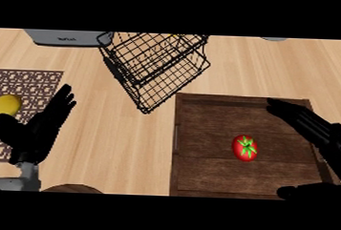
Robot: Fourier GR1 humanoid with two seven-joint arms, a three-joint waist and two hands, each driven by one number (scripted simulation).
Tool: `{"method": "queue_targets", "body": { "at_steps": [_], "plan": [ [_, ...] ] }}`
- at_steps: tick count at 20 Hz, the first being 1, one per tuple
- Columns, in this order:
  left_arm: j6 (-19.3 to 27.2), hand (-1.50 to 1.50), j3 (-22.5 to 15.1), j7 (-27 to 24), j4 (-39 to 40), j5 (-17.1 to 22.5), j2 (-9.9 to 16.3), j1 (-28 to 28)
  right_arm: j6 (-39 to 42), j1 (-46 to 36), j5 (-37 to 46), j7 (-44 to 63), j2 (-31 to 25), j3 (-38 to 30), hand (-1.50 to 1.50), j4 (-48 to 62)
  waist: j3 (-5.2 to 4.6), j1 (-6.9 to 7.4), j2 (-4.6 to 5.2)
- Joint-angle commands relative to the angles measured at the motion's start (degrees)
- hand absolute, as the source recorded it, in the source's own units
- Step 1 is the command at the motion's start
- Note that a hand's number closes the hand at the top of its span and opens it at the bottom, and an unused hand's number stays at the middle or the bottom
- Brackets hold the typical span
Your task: Pick the tomato from the tray and place it in the tiered basket
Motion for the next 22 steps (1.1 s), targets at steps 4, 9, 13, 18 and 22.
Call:
{"method": "queue_targets", "body": {
  "at_steps": [4,9,13,18,22],
  "plan": [
    [0.90,0.00,-0.89,1.94,-2.94,-0.51,-0.79,-0.31,16.48,-0.57,2.50,16.02,-11.38,6.90,-1.50,-10.56,0.02,0.60,0.13],
    [-4.42,0.00,2.50,0.30,-1.28,2.10,2.01,0.91,20.15,-3.76,1.97,28.82,-4.99,10.82,-1.50,-15.53,0.16,1.02,0.44],
    [0.03,0.00,-0.29,2.31,-3.39,-2.51,-2.06,-0.70,18.29,-5.66,9.26,32.51,4.65,14.80,-1.50,-11.61,0.22,0.94,0.49],
    [-3.15,0.00,2.66,1.20,0.37,-0.73,-1.69,-1.32,19.55,-5.63,14.39,29.39,7.56,12.72,-1.50,-4.13,0.24,0.77,0.53],
    [-2.57,0.00,1.51,2.65,-2.91,-2.63,-2.81,0.00,20.51,-3.32,18.82,27.90,8.65,13.20,-1.50,-2.07,0.25,0.70,0.47]
  ]
}}
